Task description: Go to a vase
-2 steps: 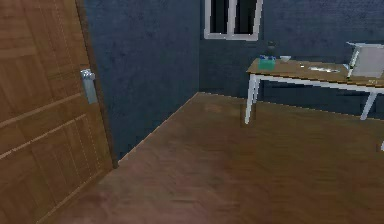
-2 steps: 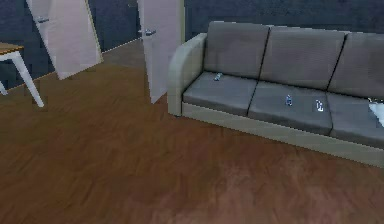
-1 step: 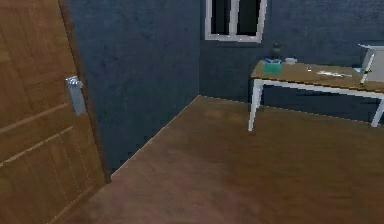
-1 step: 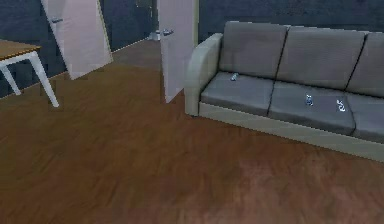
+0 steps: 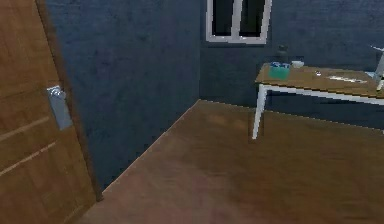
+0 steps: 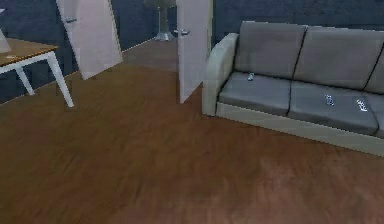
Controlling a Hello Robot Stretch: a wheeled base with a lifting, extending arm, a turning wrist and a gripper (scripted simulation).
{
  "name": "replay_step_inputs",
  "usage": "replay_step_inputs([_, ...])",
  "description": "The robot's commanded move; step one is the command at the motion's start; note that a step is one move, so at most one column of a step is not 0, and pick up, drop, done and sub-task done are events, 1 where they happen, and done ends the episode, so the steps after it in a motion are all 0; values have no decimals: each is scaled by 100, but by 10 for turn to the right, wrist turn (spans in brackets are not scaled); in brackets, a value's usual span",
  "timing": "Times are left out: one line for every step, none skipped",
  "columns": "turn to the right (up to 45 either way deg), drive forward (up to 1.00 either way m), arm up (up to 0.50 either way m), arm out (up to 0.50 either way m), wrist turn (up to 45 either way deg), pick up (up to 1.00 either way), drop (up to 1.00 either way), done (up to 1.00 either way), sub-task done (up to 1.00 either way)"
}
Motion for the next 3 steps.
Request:
replay_step_inputs([60, 0, 0, 0, 0, 0, 0, 0, 0])
replay_step_inputs([0, 100, 0, 0, 0, 0, 0, 0, 0])
replay_step_inputs([30, 0, 0, 0, 0, 0, 0, 0, 0])
